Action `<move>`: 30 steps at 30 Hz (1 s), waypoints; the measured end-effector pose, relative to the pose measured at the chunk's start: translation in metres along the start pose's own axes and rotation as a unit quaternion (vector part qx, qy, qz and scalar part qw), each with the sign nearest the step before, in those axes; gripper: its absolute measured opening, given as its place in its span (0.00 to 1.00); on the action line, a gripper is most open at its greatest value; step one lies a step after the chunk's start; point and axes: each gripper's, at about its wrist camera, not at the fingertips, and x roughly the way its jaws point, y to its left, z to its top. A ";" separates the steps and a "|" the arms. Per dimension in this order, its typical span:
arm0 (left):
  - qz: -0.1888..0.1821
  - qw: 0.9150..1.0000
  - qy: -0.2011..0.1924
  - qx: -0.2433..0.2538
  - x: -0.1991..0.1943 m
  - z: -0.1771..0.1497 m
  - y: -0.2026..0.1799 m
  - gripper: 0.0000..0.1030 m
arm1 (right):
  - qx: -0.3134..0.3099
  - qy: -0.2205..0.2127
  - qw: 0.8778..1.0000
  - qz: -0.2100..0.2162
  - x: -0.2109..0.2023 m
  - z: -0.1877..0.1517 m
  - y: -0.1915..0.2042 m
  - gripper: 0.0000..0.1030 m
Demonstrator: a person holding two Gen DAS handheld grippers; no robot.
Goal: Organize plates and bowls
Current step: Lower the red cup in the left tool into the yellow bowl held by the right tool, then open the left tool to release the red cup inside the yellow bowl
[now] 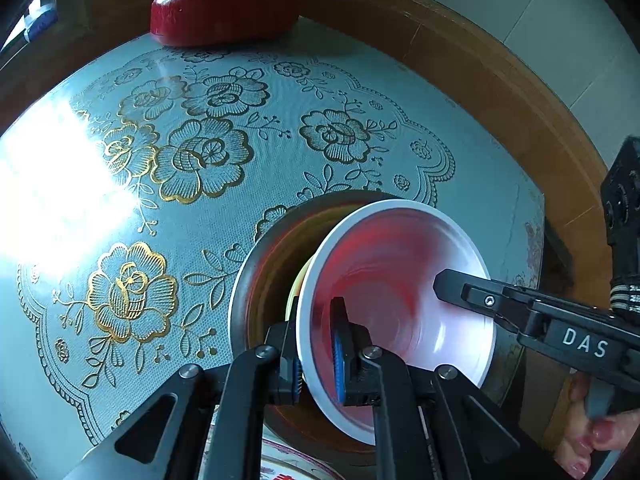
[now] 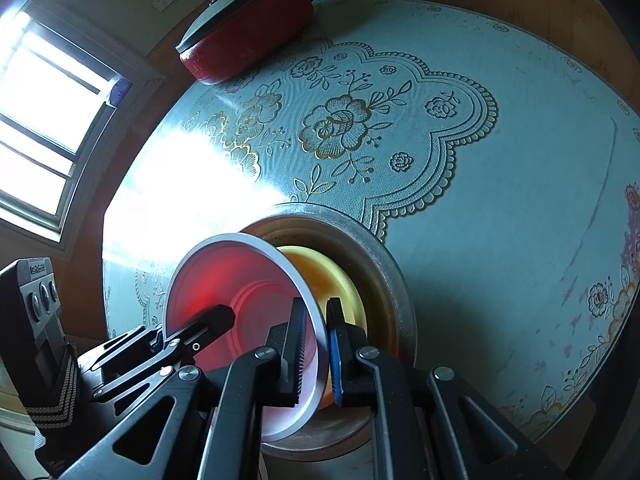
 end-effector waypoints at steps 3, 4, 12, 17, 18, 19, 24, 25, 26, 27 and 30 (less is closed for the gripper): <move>0.004 1.000 0.011 0.005 0.006 -0.001 0.001 0.12 | -0.002 0.003 1.000 -0.001 0.002 -0.001 0.000 0.10; 0.004 1.000 0.013 0.004 0.008 -0.001 0.002 0.12 | -0.002 0.004 1.000 -0.001 0.003 -0.001 0.000 0.10; 0.004 1.000 0.018 0.006 0.010 0.000 0.002 0.18 | -0.003 0.005 1.000 -0.006 0.003 -0.003 -0.003 0.10; -0.007 1.000 0.013 0.006 0.005 -0.001 -0.001 0.50 | -0.007 0.001 1.000 -0.022 0.000 -0.003 -0.006 0.10; -0.006 1.000 0.008 0.008 0.002 0.000 -0.001 0.52 | -0.006 0.001 1.000 -0.023 0.000 -0.003 -0.006 0.10; -0.003 1.000 0.001 0.010 -0.001 0.000 -0.002 0.55 | -0.004 0.003 1.000 -0.020 0.000 -0.004 -0.007 0.10; -0.006 1.000 -0.012 0.003 -0.012 0.005 0.001 0.58 | 0.005 0.008 1.000 -0.012 0.002 -0.008 -0.009 0.10; -0.006 1.000 -0.015 0.000 -0.014 0.005 0.002 0.58 | 0.008 0.008 1.000 -0.008 0.002 -0.009 -0.009 0.10; -0.007 1.000 -0.019 -0.003 -0.017 0.005 0.003 0.58 | 0.009 0.010 1.000 -0.006 0.002 -0.009 -0.009 0.10; -0.006 1.000 -0.024 -0.006 -0.019 0.005 0.005 0.58 | 0.008 0.011 1.000 -0.006 0.003 -0.009 -0.007 0.10; 0.000 0.999 -0.040 -0.014 -0.028 0.004 0.010 0.56 | -0.006 0.008 1.000 -0.009 0.002 -0.012 0.000 0.11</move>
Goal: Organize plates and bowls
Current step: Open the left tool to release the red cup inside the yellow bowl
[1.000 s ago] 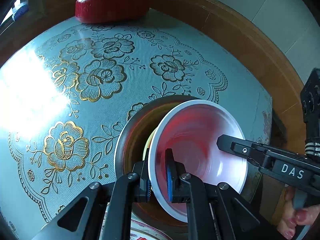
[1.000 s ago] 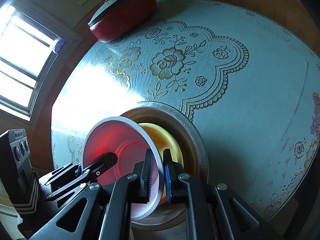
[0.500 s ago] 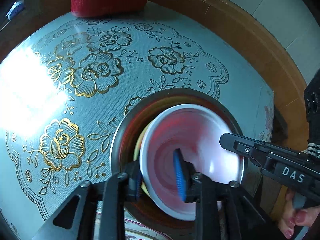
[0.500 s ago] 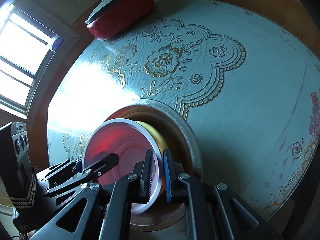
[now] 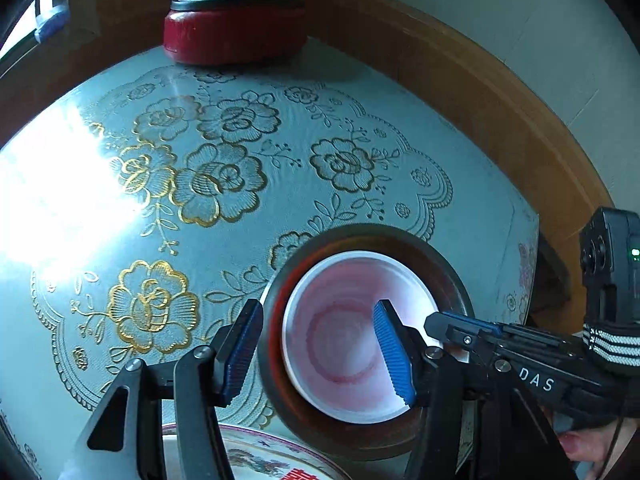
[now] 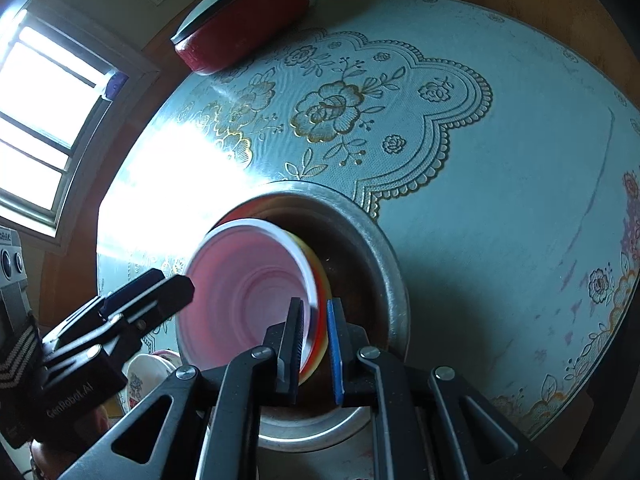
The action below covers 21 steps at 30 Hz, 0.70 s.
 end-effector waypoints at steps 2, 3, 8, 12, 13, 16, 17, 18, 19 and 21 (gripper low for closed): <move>0.001 1.000 -0.001 0.002 -0.002 -0.001 0.003 0.50 | -0.008 0.000 1.000 -0.004 0.000 -0.001 0.004 0.17; 0.004 1.000 0.001 0.006 -0.002 -0.002 0.005 0.49 | -0.011 -0.002 1.000 -0.007 0.000 -0.001 0.005 0.17; 0.018 1.000 0.017 0.009 0.009 -0.004 0.007 0.38 | -0.016 -0.009 1.000 -0.009 -0.003 -0.001 0.010 0.18; 0.011 0.999 0.023 0.030 0.015 -0.006 -0.002 0.36 | -0.035 -0.010 0.999 -0.023 -0.001 -0.002 0.016 0.20; 0.015 0.999 0.026 0.038 0.017 -0.006 -0.006 0.36 | -0.034 -0.011 0.999 -0.022 -0.002 -0.002 0.016 0.20; 0.016 0.998 0.032 0.044 0.023 -0.006 -0.011 0.36 | -0.020 -0.027 0.999 -0.011 -0.011 -0.001 0.010 0.20; 0.011 0.999 0.034 0.041 0.023 -0.006 -0.012 0.36 | -0.014 -0.035 0.999 -0.009 -0.015 -0.001 0.008 0.20; 0.007 0.999 0.034 0.038 0.023 -0.006 -0.012 0.36 | -0.007 -0.043 0.999 -0.006 -0.020 -0.001 0.004 0.20; 0.005 0.999 0.034 0.035 0.023 -0.006 -0.012 0.36 | 0.000 -0.052 0.999 0.001 -0.024 0.000 0.001 0.20; 0.001 0.999 0.031 0.029 0.020 -0.005 -0.010 0.36 | 0.012 -0.068 0.998 0.006 -0.033 0.000 -0.005 0.20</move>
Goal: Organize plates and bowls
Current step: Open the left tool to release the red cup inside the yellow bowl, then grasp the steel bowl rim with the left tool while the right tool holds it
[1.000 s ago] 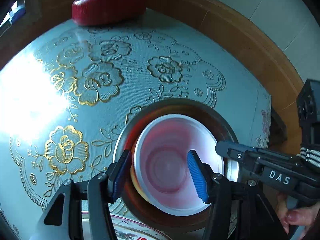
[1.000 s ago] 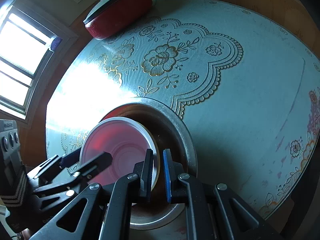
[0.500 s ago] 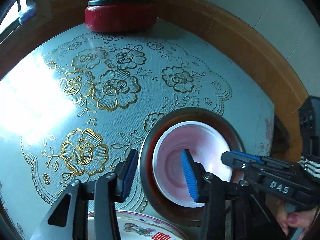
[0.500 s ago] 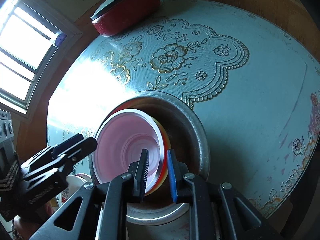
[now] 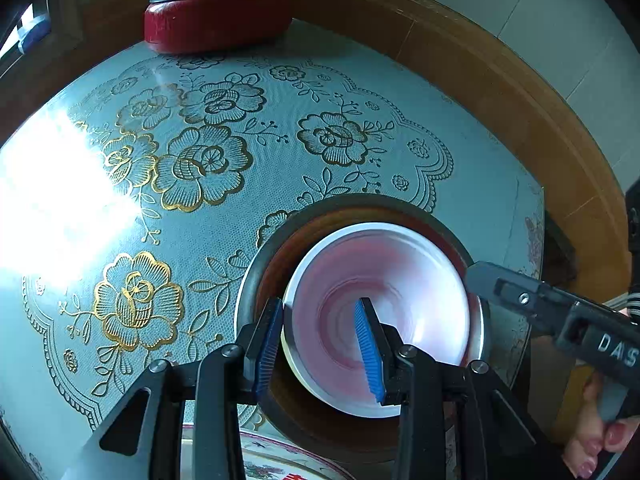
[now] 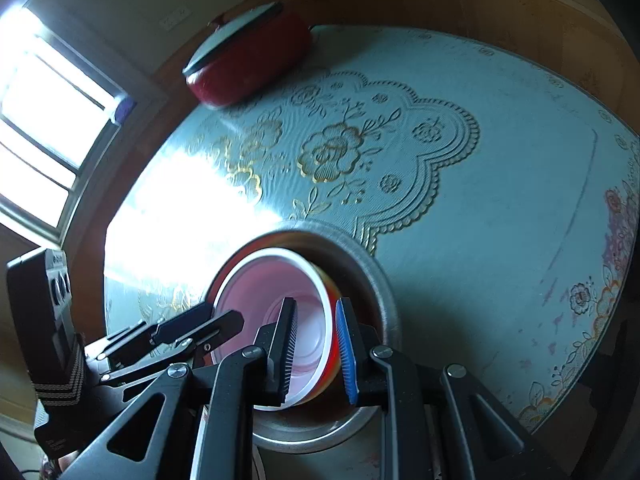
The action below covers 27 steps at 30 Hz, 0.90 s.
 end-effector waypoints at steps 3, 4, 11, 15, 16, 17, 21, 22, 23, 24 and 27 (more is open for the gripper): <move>-0.003 1.000 -0.019 -0.009 -0.014 0.001 0.006 0.40 | 0.008 -0.015 1.000 -0.004 -0.006 0.001 -0.008 0.20; 0.002 1.000 -0.026 -0.012 -0.018 0.002 0.009 0.43 | 0.011 -0.015 1.000 -0.010 -0.006 0.000 -0.012 0.20; 0.045 0.997 -0.043 -0.039 -0.028 0.008 0.039 0.60 | 0.021 0.004 0.999 -0.026 0.005 -0.005 -0.027 0.26; 0.061 0.997 -0.023 -0.043 -0.017 0.005 0.052 0.60 | 0.025 0.016 0.999 -0.034 0.014 -0.009 -0.033 0.26; 0.062 0.997 -0.017 -0.046 -0.014 0.004 0.055 0.60 | 0.029 0.017 0.999 -0.036 0.016 -0.010 -0.035 0.26; 0.061 0.997 -0.011 -0.050 -0.011 0.002 0.058 0.60 | 0.032 0.018 0.999 -0.033 0.017 -0.011 -0.037 0.26; 0.047 0.997 -0.001 -0.059 -0.004 -0.001 0.062 0.61 | 0.040 0.024 0.999 -0.027 0.023 -0.013 -0.042 0.26; 0.048 0.997 0.000 -0.054 -0.003 -0.001 0.061 0.61 | 0.041 0.025 0.999 -0.025 0.025 -0.014 -0.043 0.26; 0.050 0.998 0.000 -0.049 -0.003 -0.001 0.059 0.61 | 0.042 0.026 0.998 -0.026 0.026 -0.014 -0.043 0.26; 0.053 0.998 0.000 -0.044 -0.003 -0.001 0.057 0.61 | 0.042 0.027 0.998 -0.026 0.028 -0.014 -0.043 0.26; 0.055 0.998 -0.003 -0.030 -0.002 0.000 0.053 0.61 | 0.041 0.030 0.998 -0.022 0.031 -0.014 -0.043 0.26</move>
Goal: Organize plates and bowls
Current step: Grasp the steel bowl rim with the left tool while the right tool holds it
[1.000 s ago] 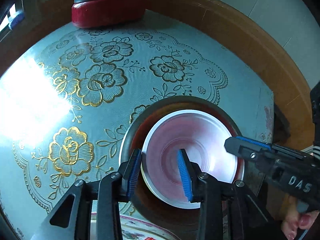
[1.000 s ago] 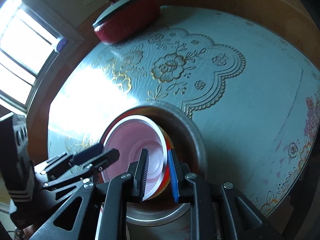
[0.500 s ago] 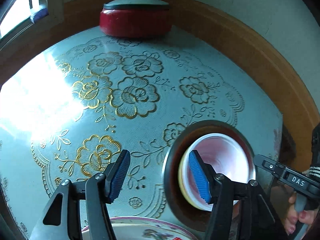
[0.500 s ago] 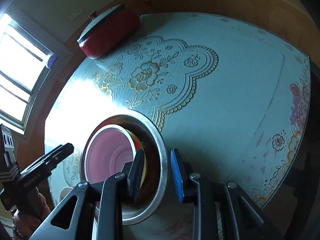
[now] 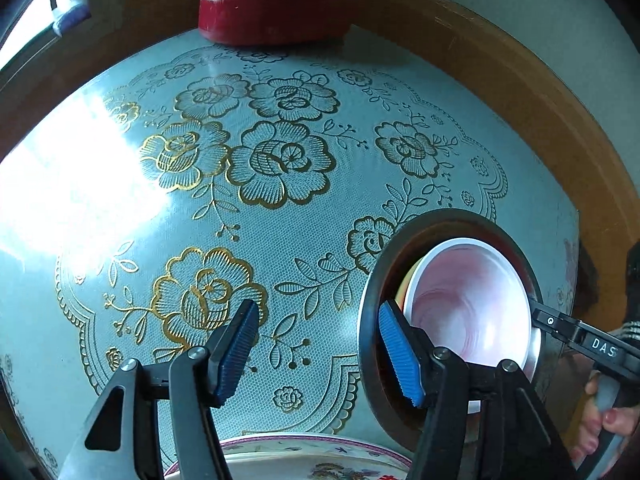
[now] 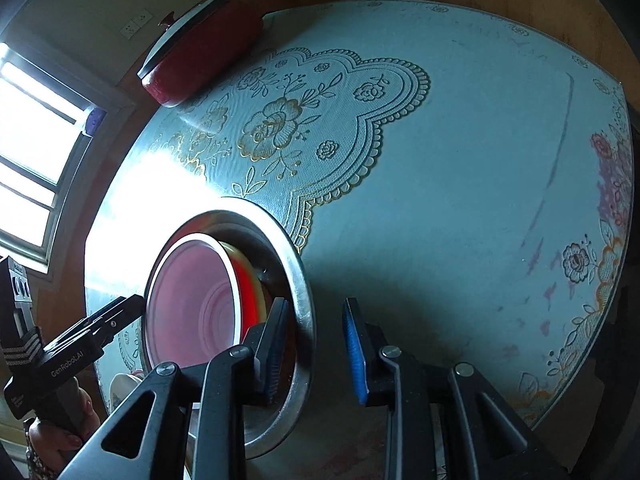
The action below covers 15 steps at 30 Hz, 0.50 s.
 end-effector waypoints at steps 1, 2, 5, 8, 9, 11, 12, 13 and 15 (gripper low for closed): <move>0.000 1.000 0.000 0.001 0.001 0.000 0.000 0.61 | -0.001 0.002 1.000 0.000 0.001 0.000 0.001 0.26; -0.002 1.000 0.002 0.000 0.002 -0.001 0.000 0.61 | -0.002 0.004 1.000 0.002 0.003 0.000 0.001 0.26; -0.006 1.000 0.009 -0.003 0.006 -0.003 0.000 0.60 | -0.002 0.009 1.000 0.006 0.007 0.000 0.002 0.26; -0.005 1.000 0.014 -0.003 0.010 -0.007 0.001 0.60 | -0.006 0.012 1.000 0.007 0.010 0.001 0.003 0.26; -0.006 1.000 0.015 -0.004 0.012 -0.007 0.001 0.60 | -0.008 0.012 1.000 0.006 0.012 0.002 0.004 0.26; -0.009 1.000 0.015 -0.003 0.013 -0.007 0.001 0.60 | -0.010 0.012 1.000 0.009 0.013 0.003 0.004 0.26; -0.008 1.000 0.015 -0.003 0.013 -0.007 0.001 0.60 | -0.011 0.013 1.000 0.010 0.015 0.004 0.004 0.25; -0.009 1.000 0.014 -0.004 0.014 -0.007 0.001 0.60 | -0.010 0.014 1.000 0.011 0.016 0.005 0.004 0.25; -0.012 1.000 0.016 -0.004 0.015 -0.007 0.001 0.59 | -0.007 0.014 1.000 0.016 0.018 0.005 0.003 0.24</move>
